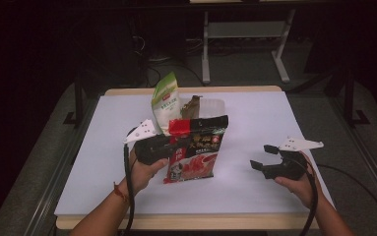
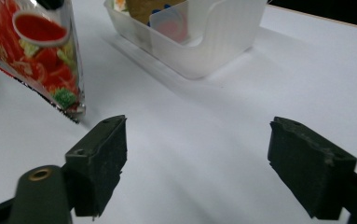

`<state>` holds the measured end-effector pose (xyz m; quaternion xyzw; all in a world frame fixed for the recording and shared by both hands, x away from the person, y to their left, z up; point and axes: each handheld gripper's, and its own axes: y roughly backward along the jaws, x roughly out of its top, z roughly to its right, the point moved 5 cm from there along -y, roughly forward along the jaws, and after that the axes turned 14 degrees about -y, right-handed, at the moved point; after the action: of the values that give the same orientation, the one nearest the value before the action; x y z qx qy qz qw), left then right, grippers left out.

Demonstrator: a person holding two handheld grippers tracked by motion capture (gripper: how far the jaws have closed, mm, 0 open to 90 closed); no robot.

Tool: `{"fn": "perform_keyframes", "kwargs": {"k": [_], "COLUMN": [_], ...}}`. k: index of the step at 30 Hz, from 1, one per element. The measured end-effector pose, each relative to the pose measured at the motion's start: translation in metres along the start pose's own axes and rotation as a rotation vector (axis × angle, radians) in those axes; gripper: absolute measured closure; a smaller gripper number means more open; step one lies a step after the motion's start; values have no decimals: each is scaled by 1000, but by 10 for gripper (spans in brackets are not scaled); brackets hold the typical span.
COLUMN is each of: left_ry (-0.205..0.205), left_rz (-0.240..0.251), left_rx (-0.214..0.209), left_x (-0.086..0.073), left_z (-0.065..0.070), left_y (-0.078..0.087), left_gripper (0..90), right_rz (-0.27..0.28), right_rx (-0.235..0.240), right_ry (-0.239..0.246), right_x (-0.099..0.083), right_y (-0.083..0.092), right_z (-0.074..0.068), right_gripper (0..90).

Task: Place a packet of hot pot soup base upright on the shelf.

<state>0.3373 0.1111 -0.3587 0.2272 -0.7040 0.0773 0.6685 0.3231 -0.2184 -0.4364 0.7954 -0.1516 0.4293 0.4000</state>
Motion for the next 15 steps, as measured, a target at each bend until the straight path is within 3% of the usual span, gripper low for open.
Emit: {"fn": "perform_keyframes", "kwargs": {"k": [8, 15], "left_ry": [-14, -33], "left_rz": [20, 49], "left_rx": [65, 123], "left_x": [9, 27], "left_z": [-11, -21], "left_y": [-4, -6], "left_gripper": [800, 799], "right_rz": [26, 41], "right_rx": [-50, -74], "right_ry": [3, -20], "right_x": [-4, -6], "right_y": [0, 0], "right_z": [8, 15], "right_gripper": [173, 174]}}
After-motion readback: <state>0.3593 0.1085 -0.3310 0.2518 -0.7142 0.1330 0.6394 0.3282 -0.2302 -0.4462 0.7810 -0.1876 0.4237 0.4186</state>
